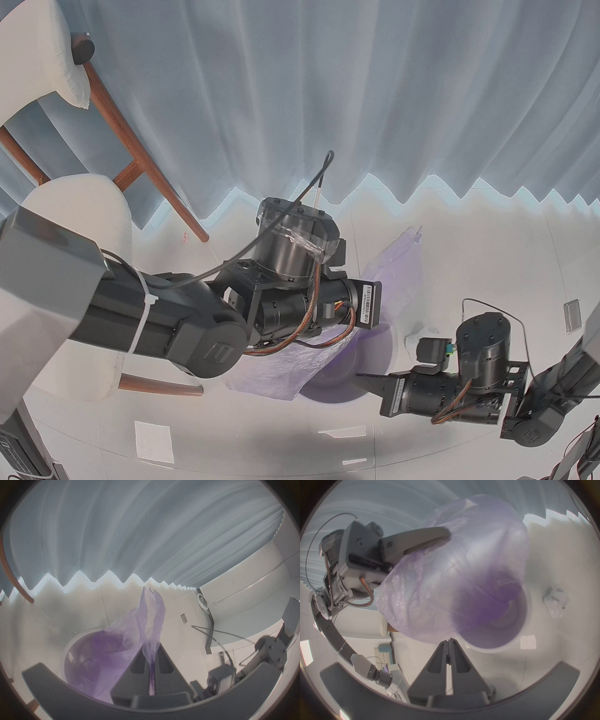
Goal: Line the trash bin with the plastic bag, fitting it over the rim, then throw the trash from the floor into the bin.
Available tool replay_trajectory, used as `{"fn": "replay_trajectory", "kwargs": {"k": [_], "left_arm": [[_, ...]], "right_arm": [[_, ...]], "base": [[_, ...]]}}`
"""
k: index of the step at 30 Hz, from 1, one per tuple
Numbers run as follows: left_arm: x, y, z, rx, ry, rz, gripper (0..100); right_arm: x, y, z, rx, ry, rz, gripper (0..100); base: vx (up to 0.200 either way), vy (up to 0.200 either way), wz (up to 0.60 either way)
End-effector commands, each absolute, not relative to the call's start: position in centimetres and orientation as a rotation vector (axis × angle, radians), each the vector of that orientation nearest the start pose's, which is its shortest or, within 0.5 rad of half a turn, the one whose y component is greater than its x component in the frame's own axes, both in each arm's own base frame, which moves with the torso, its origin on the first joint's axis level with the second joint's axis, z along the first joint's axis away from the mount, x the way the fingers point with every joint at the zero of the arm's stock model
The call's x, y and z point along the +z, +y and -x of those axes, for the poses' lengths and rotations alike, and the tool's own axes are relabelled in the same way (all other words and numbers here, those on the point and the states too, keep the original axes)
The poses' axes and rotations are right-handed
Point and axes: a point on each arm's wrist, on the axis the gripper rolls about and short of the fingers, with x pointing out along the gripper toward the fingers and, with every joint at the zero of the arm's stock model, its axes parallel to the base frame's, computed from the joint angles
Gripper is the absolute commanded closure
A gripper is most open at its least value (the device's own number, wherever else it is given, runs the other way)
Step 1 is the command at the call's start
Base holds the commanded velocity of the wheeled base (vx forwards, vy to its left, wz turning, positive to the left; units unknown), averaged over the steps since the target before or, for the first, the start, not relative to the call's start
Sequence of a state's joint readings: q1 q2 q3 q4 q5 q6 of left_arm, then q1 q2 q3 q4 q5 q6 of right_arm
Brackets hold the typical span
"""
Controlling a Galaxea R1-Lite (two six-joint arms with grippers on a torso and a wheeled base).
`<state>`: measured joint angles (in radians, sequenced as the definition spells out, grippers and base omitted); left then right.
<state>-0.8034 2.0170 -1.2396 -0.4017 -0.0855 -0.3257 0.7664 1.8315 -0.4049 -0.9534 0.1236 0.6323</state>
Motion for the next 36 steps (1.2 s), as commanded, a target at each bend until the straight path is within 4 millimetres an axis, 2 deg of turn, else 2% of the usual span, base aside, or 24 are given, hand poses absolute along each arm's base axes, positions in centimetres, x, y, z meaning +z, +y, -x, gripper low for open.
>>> {"fn": "replay_trajectory", "kwargs": {"k": [1, 3, 4, 13, 16, 20, 21, 22, 27, 30, 33, 36], "left_arm": [[16.4, -29.0, -28.1, -0.792, 0.500, 0.172, 100], [16.6, -28.9, -28.1, -0.793, 0.497, 0.174, 100], [16.6, -28.9, -28.1, -0.792, 0.497, 0.174, 100], [16.6, -28.6, -28.4, -0.784, 0.492, 0.178, 100], [16.6, -28.6, -28.4, -0.784, 0.492, 0.178, 100], [16.7, -28.6, -28.4, -0.782, 0.490, 0.179, 100], [16.7, -28.6, -28.4, -0.782, 0.490, 0.179, 100], [16.7, -28.6, -28.4, -0.782, 0.490, 0.179, 100], [16.6, -28.3, -28.7, -0.766, 0.488, 0.178, 100], [16.6, -28.0, -28.9, -0.752, 0.487, 0.180, 100], [16.5, -28.0, -28.9, -0.751, 0.491, 0.177, 100], [16.4, -28.0, -28.9, -0.749, 0.494, 0.176, 100]], "right_arm": [[2.3, 23.3, -17.9, 0.744, 0.766, -0.357, 100], [1.6, 24.0, -17.5, 0.758, 0.749, -0.353, 100], [0.9, 25.0, -17.1, 0.776, 0.718, -0.357, 100], [-2.6, 28.4, -16.0, 0.785, 0.647, -0.347, 100], [-3.2, 29.8, -16.7, 0.786, 0.582, -0.386, 100], [-2.6, 31.0, -18.4, 0.773, 0.510, -0.461, 100], [-2.6, 31.0, -18.4, 0.773, 0.510, -0.461, 100], [-2.2, 31.0, -19.8, 0.722, 0.470, -0.499, 100], [-1.9, 29.5, -22.2, 0.589, 0.410, -0.526, 100], [-1.7, 27.0, -24.7, 0.463, 0.372, -0.541, 100], [-1.3, 25.7, -25.6, 0.423, 0.362, -0.549, 100], [-1.2, 25.9, -24.9, 0.436, 0.373, -0.545, 100]], "base": [[0.000, 0.000, 0.00], [0.000, 0.000, 0.00], [0.000, 0.000, 0.00], [0.000, 0.000, 0.00], [0.000, 0.000, 0.00], [0.000, 0.000, 0.00], [0.000, 0.000, 0.00], [0.000, 0.000, 0.00], [0.000, 0.000, 0.00], [0.000, 0.000, 0.00], [0.000, 0.000, 0.00], [0.000, 0.000, 0.00]]}}
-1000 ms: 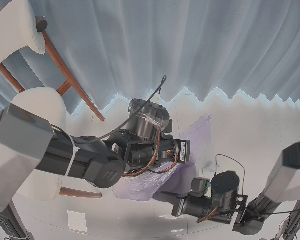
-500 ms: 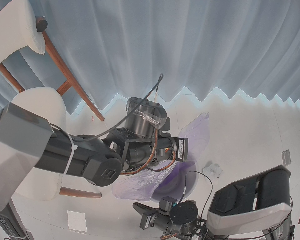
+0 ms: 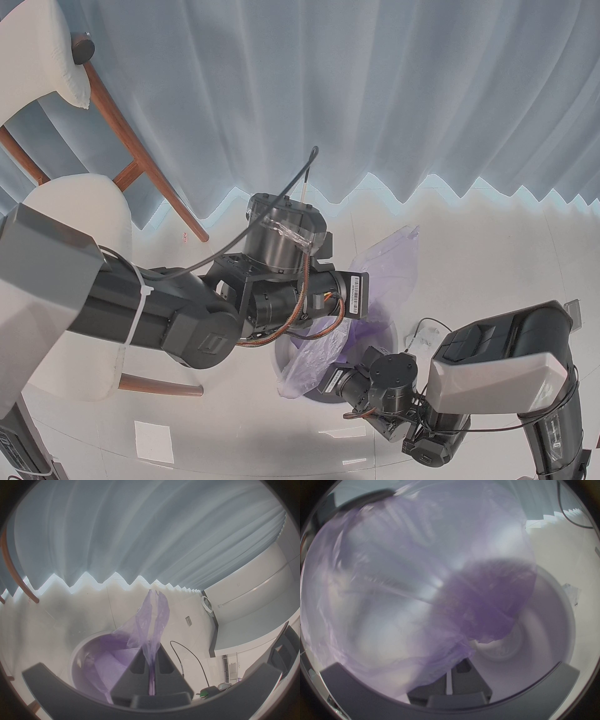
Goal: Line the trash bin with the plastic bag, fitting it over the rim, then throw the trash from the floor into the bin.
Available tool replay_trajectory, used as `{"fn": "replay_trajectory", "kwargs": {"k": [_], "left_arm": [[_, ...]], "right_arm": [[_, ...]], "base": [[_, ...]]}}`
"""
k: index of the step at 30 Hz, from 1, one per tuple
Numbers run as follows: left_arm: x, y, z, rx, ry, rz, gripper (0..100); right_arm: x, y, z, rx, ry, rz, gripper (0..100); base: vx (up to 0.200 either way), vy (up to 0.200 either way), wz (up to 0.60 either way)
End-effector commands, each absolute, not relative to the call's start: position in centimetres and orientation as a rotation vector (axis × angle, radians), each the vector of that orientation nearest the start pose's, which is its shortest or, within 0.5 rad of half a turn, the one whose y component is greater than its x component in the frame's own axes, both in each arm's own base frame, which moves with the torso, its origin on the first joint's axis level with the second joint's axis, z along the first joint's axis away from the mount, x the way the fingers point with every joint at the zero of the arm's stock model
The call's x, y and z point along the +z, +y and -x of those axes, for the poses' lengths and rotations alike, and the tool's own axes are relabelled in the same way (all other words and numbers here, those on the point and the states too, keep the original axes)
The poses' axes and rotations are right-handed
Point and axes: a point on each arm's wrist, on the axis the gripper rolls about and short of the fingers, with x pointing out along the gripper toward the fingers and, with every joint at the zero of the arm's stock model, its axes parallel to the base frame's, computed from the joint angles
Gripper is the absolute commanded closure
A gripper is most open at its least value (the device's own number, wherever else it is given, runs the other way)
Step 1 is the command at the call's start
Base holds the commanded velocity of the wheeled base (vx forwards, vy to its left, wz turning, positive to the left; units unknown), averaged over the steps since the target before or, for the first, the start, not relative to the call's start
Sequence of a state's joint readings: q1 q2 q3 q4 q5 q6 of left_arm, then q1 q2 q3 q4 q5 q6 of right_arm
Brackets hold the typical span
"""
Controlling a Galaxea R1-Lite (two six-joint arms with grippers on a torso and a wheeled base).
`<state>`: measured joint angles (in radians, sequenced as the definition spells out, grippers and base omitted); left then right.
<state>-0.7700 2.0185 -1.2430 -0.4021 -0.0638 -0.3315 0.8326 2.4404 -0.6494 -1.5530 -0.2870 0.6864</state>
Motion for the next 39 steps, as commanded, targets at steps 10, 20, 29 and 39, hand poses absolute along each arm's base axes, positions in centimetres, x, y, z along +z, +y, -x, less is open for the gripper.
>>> {"fn": "replay_trajectory", "kwargs": {"k": [10, 20, 29, 39], "left_arm": [[14.7, -26.7, -28.6, -0.716, 0.529, 0.076, 100], [13.9, -25.2, -29.1, -0.715, 0.504, -0.053, 100], [13.7, -25.3, -26.5, -0.797, 0.472, -0.186, 100], [13.0, -26.7, -24.1, -0.882, 0.450, -0.325, 100]], "right_arm": [[2.1, 27.0, -12.6, 0.684, 0.594, -0.606, 100], [8.0, 15.8, -11.8, 0.501, 0.522, -0.762, 100], [13.8, 11.4, -19.8, 0.186, 0.296, -0.941, 100], [20.4, 11.3, -21.7, 0.070, 0.399, -1.127, 0]], "base": [[0.000, 0.000, 0.00], [0.000, 0.000, 0.00], [0.000, 0.000, 0.00], [0.000, 0.000, 0.00]]}}
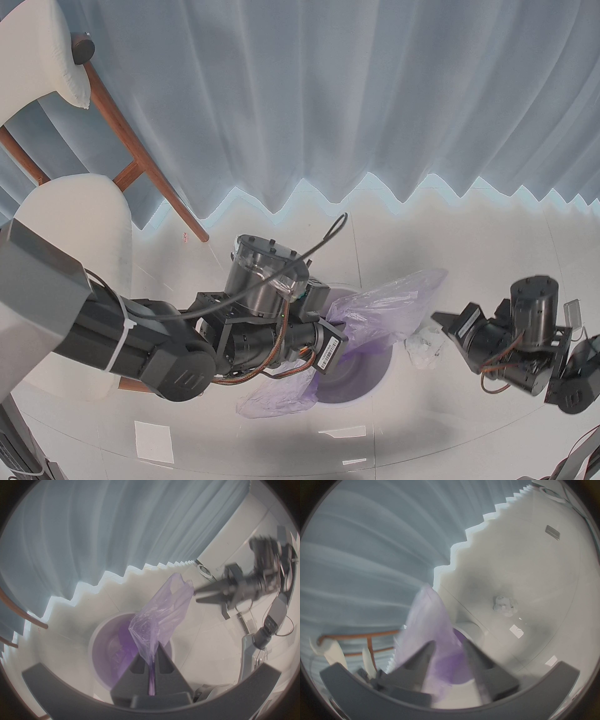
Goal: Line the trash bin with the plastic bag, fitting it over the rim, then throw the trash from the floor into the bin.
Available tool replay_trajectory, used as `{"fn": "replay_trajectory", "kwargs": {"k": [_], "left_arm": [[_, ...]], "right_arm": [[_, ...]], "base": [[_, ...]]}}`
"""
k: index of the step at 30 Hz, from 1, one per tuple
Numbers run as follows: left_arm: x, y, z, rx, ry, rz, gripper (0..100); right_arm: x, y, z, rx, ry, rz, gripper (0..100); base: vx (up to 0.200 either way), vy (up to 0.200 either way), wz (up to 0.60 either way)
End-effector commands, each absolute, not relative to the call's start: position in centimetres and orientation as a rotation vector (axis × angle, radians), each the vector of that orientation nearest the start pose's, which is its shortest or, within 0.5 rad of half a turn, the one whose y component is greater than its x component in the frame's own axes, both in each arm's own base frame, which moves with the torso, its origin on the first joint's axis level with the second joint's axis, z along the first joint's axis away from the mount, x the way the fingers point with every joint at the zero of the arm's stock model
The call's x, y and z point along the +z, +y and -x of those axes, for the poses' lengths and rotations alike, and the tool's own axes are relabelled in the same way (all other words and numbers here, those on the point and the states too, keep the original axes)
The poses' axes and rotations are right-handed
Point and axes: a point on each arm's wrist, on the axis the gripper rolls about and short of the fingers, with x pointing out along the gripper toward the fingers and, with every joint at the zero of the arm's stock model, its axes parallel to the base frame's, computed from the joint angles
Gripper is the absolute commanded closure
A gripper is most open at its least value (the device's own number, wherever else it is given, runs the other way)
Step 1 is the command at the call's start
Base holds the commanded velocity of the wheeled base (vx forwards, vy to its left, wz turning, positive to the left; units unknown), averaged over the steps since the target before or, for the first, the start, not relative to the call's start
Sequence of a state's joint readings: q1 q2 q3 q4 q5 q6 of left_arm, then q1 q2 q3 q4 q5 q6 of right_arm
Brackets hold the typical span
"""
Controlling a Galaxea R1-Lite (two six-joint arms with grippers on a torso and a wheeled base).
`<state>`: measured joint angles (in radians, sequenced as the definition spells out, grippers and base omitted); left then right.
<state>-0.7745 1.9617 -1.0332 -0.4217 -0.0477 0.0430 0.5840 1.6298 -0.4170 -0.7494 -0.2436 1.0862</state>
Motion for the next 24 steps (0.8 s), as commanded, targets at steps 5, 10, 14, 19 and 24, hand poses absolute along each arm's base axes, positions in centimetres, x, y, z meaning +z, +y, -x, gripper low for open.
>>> {"fn": "replay_trajectory", "kwargs": {"k": [5, 10, 14, 19, 24], "left_arm": [[12.9, -26.6, -23.8, -0.887, 0.452, -0.330, 100], [12.7, -26.5, -23.5, -0.887, 0.463, -0.330, 100], [12.7, -26.5, -23.6, -0.864, 0.462, -0.328, 100], [12.7, -26.4, -23.7, -0.855, 0.461, -0.328, 100], [12.8, -26.3, -23.9, -0.850, 0.457, -0.325, 100]], "right_arm": [[21.2, 11.5, -22.0, 0.019, 0.480, -1.129, 0], [21.0, 11.8, -22.0, 0.008, 0.554, -1.107, 0], [20.2, 12.7, -20.8, 0.010, 0.634, -1.062, 0], [18.9, 13.5, -19.7, 0.011, 0.718, -1.012, 0], [17.7, 14.4, -19.3, 0.022, 0.780, -0.980, 0]], "base": [[0.000, 0.000, 0.00], [0.000, 0.000, 0.00], [0.000, 0.000, 0.00], [0.000, 0.000, 0.00], [0.000, 0.000, 0.00]]}}
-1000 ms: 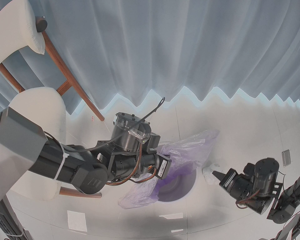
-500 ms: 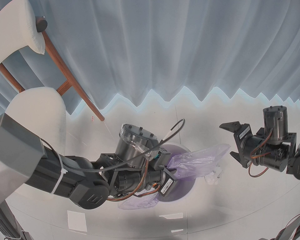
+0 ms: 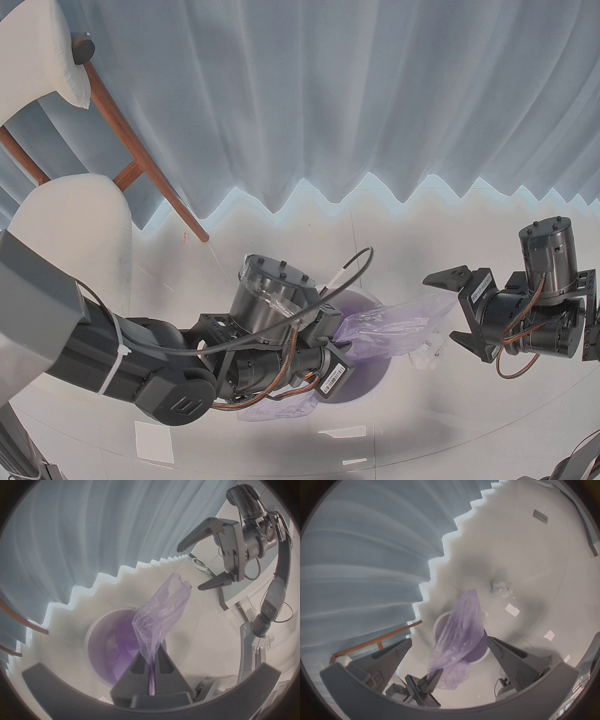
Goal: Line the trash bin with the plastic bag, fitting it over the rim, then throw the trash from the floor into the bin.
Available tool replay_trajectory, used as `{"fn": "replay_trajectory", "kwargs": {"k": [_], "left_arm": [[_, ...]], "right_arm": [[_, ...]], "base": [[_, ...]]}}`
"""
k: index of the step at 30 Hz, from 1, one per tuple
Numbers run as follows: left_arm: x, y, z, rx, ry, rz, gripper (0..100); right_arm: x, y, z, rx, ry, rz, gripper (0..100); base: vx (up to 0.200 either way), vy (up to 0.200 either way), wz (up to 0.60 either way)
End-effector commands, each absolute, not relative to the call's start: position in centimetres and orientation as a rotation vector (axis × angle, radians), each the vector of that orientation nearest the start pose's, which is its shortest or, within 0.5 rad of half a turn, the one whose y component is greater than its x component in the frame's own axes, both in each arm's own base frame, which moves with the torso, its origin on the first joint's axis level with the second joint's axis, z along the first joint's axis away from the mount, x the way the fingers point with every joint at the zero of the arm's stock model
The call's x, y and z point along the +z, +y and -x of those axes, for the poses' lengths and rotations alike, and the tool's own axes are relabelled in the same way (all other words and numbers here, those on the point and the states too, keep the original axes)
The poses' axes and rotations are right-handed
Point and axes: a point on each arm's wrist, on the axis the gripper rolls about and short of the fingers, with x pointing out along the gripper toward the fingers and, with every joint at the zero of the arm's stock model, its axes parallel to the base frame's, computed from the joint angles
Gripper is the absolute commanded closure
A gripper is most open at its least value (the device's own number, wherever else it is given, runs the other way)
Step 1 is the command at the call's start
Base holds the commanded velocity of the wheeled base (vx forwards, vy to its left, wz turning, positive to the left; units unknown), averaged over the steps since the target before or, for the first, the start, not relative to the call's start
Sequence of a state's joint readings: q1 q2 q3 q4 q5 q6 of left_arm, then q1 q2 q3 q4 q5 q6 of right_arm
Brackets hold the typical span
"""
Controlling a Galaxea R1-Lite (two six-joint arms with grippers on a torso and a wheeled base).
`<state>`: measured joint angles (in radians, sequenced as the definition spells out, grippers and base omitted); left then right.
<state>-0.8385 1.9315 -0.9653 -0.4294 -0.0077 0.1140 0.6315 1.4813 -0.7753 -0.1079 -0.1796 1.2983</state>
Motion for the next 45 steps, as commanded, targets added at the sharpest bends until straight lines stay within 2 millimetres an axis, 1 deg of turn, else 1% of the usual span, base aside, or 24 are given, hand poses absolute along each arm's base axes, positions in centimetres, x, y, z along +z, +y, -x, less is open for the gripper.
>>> {"fn": "replay_trajectory", "kwargs": {"k": [1, 3, 4, 5, 9, 13, 17, 21, 27, 31, 35, 40, 41, 45], "left_arm": [[12.8, -26.3, -23.9, -0.850, 0.457, -0.325, 100], [12.8, -26.3, -23.9, -0.848, 0.457, -0.325, 100], [12.8, -26.3, -23.9, -0.850, 0.457, -0.325, 100], [12.8, -26.3, -23.9, -0.847, 0.457, -0.325, 100], [12.9, -26.2, -24.0, -0.845, 0.455, -0.323, 100], [12.9, -26.2, -24.0, -0.843, 0.457, -0.322, 100], [12.9, -26.1, -24.0, -0.841, 0.459, -0.318, 100], [13.0, -26.1, -24.2, -0.835, 0.457, -0.310, 100], [13.0, -26.0, -24.3, -0.831, 0.456, -0.304, 100], [13.1, -26.1, -24.3, -0.833, 0.449, -0.294, 100], [13.3, -26.1, -24.3, -0.840, 0.438, -0.286, 100], [13.1, -26.1, -24.2, -0.843, 0.443, -0.286, 100], [13.1, -26.1, -24.2, -0.843, 0.445, -0.287, 100], [13.4, -25.9, -24.0, -0.837, 0.450, -0.262, 100]], "right_arm": [[17.2, 14.5, -19.5, 0.012, 0.794, -0.973, 0], [16.3, 14.8, -19.8, -0.008, 0.817, -0.958, 0], [16.2, 14.8, -19.9, -0.009, 0.820, -0.957, 0], [15.5, 15.2, -20.3, -0.022, 0.834, -0.944, 0], [15.1, 15.5, -20.6, -0.023, 0.844, -0.937, 0], [14.0, 16.0, -20.8, -0.042, 0.877, -0.911, 0], [14.1, 16.1, -20.7, -0.036, 0.876, -0.908, 0], [13.6, 15.9, -20.2, -0.050, 0.893, -0.894, 0], [13.3, 15.9, -20.3, -0.055, 0.901, -0.890, 0], [12.8, 16.3, -20.9, -0.067, 0.910, -0.883, 0], [13.3, 17.1, -21.8, -0.045, 0.888, -0.901, 0], [13.1, 17.8, -22.1, -0.039, 0.894, -0.889, 0], [13.1, 17.8, -22.1, -0.039, 0.894, -0.889, 100], [13.2, 17.9, -22.0, -0.026, 0.889, -0.893, 100]], "base": [[0.000, 0.000, 0.00], [0.000, 0.000, 0.00], [0.000, 0.000, 0.00], [0.000, 0.000, 0.00], [0.000, 0.000, 0.00], [0.000, 0.000, 0.00], [0.000, 0.000, 0.00], [0.000, 0.000, 0.00], [0.000, 0.000, 0.00], [0.000, 0.000, 0.00], [0.000, 0.000, 0.00], [0.000, 0.000, 0.00], [0.000, 0.000, 0.00], [0.000, 0.000, 0.00]]}}
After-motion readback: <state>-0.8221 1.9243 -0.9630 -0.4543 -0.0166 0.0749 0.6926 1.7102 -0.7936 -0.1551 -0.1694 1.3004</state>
